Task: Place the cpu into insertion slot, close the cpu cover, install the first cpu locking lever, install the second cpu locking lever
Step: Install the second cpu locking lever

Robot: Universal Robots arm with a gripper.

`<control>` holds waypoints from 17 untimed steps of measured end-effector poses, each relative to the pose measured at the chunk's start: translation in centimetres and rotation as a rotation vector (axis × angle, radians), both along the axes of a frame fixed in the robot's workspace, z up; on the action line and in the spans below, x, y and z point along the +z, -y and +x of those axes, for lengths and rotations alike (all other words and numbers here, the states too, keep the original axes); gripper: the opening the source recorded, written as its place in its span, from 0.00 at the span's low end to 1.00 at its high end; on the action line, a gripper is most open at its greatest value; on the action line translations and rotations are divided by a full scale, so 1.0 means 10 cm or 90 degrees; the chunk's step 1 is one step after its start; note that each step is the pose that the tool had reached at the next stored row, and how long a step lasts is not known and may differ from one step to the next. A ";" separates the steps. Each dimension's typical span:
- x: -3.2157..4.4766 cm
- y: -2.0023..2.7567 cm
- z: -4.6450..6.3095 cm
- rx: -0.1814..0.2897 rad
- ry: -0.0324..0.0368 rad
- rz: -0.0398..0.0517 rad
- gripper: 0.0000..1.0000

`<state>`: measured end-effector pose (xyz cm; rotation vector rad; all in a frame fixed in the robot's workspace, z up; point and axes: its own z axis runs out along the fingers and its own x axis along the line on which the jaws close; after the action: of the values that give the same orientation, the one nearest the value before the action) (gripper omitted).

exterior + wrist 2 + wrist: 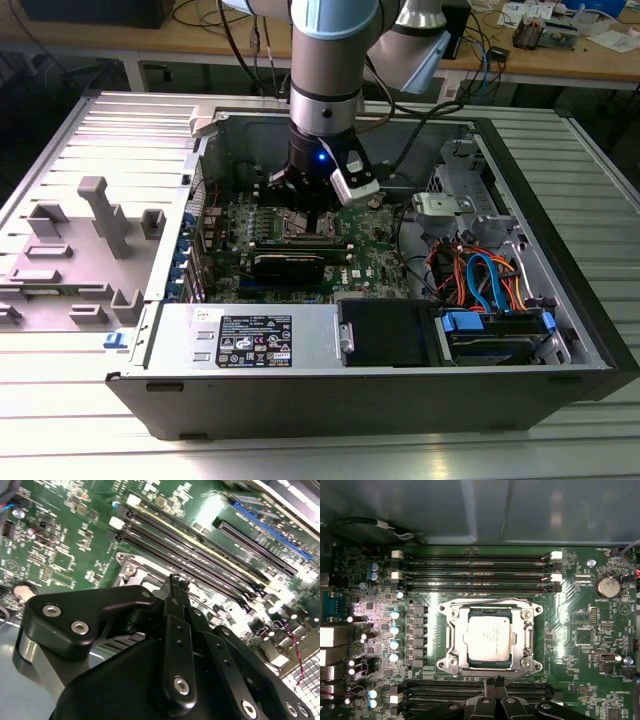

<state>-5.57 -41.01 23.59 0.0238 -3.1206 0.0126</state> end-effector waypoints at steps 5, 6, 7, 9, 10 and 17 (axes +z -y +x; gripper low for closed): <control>0.002 0.034 -0.09 0.000 -0.0001 0.0000 0.11; 0.011 0.038 -0.09 0.000 -0.0001 -0.0002 0.11; 0.024 0.038 -0.10 0.000 -0.0001 -0.0001 0.11; 0.084 0.040 -0.10 0.000 -0.0001 0.0000 0.11; 0.101 0.042 -0.10 0.000 0.0000 -0.0001 0.11; 0.108 0.146 -0.15 0.000 0.0000 0.0001 0.11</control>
<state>-7.03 -42.48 24.67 0.0237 -3.1205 0.0124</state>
